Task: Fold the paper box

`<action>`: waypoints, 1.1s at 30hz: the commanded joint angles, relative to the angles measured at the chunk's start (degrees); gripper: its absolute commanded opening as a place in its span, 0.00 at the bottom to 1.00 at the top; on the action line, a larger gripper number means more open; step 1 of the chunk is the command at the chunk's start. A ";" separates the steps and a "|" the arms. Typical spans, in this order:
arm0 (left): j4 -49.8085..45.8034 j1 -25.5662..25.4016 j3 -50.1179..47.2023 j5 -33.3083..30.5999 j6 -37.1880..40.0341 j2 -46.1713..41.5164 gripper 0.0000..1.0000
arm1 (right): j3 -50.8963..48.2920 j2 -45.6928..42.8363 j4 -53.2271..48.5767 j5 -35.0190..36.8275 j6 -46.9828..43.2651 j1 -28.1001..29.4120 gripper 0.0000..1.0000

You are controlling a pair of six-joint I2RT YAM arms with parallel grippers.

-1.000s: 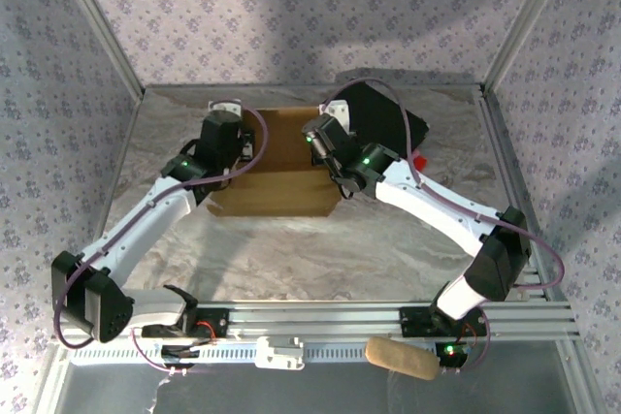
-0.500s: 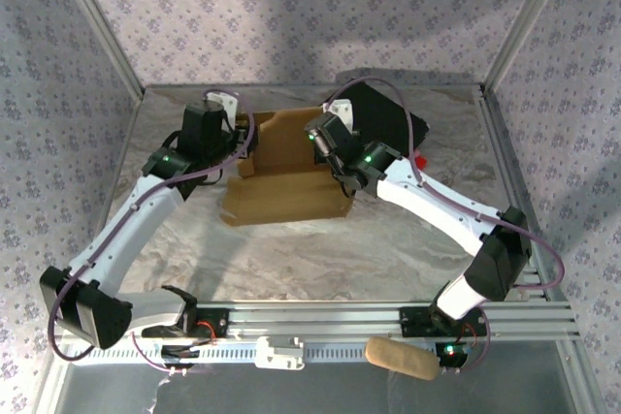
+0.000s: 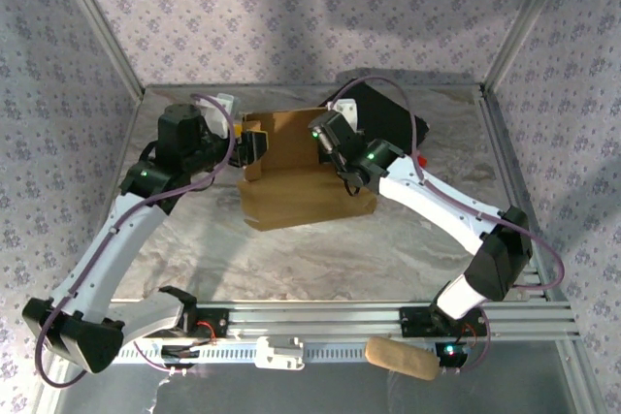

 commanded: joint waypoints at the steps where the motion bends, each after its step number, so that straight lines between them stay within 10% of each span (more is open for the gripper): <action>1: -0.34 -0.64 -0.60 7.07 1.08 -1.20 0.69 | 0.48 -0.72 0.92 -1.33 0.59 0.68 0.00; 17: 3.80 -4.18 -10.49 -3.50 6.97 -4.33 0.70 | 1.01 -0.25 0.36 -2.49 0.88 0.64 0.00; 19: 6.82 -4.49 -12.70 -6.14 5.88 -6.16 0.99 | 0.79 -0.30 0.33 -2.35 0.97 0.81 0.00; 33: 1.18 2.51 -11.44 -2.23 2.05 -10.98 0.92 | 0.04 -0.87 0.72 -2.91 0.83 0.46 0.00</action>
